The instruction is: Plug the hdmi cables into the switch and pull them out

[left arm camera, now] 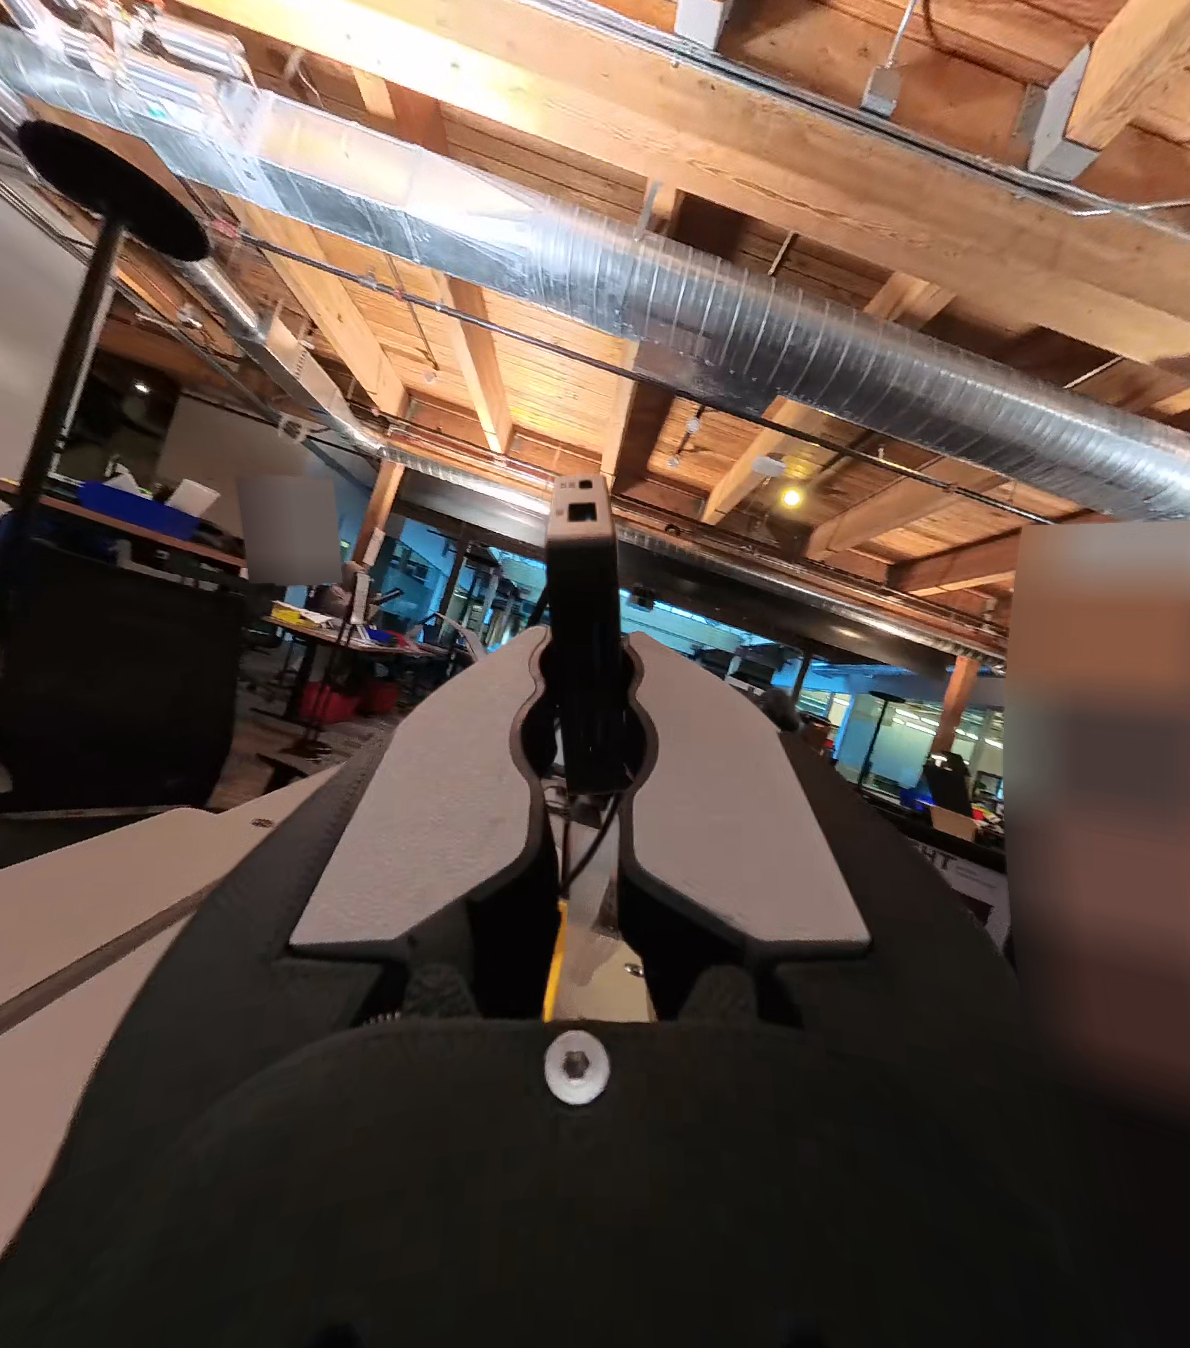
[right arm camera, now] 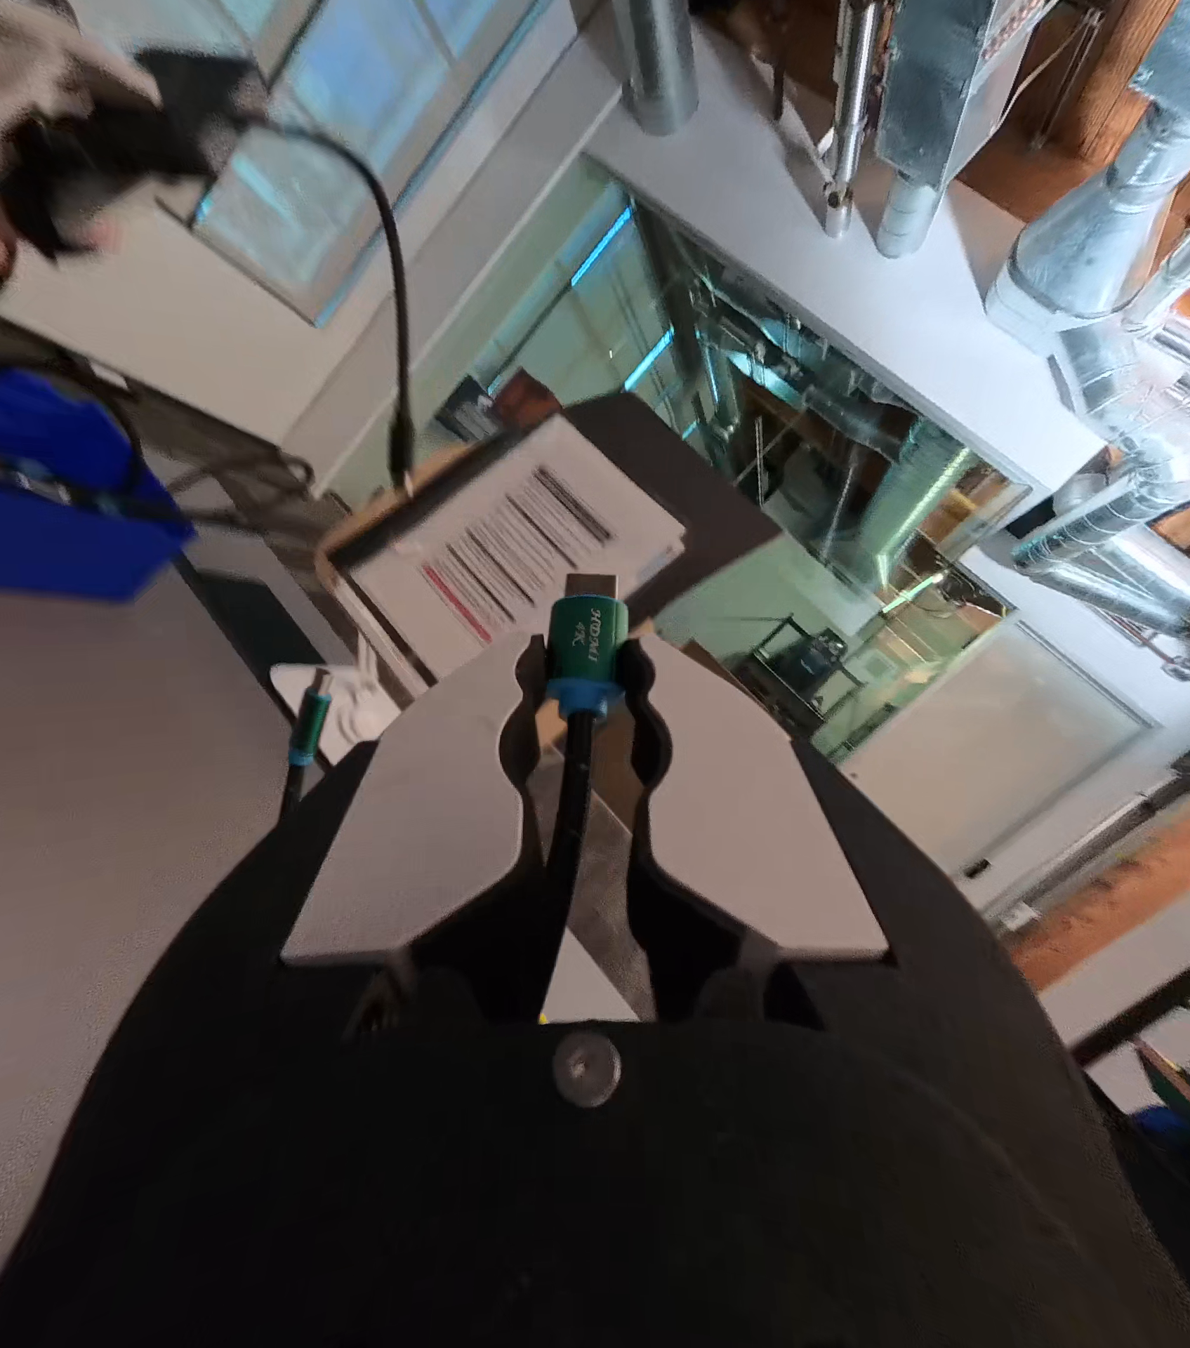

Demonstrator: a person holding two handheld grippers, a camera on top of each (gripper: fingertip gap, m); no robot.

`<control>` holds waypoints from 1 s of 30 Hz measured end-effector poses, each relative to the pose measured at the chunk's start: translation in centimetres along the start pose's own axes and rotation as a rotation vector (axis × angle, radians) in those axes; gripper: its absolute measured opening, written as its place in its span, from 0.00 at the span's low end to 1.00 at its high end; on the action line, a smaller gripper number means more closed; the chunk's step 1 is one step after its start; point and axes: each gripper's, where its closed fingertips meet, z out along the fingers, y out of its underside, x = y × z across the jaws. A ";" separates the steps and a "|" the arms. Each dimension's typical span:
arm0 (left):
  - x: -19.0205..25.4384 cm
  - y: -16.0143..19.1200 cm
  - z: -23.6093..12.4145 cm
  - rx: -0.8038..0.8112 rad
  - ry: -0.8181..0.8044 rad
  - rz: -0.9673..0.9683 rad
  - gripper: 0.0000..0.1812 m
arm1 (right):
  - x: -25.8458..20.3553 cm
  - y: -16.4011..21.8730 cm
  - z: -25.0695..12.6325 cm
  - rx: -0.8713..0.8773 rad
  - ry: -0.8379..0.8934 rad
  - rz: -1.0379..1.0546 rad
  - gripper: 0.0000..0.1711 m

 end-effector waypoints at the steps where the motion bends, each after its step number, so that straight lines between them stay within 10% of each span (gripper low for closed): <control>1: 0.1 0.3 0.2 -0.012 0.008 -0.004 0.07 | 0.6 1.6 -0.9 -0.031 -0.006 -0.007 0.13; 6: -0.1 2.0 1.2 -0.069 0.005 0.000 0.07 | 2.3 8.6 -3.6 -0.089 -0.064 0.179 0.13; 15: -0.8 4.9 2.6 -0.154 0.010 -0.043 0.07 | -6.0 24.9 -7.2 -0.749 -0.458 0.466 0.13; 30: -1.2 6.7 3.4 -0.202 0.015 -0.059 0.07 | -12.6 29.3 -5.3 -0.798 -0.719 0.444 0.14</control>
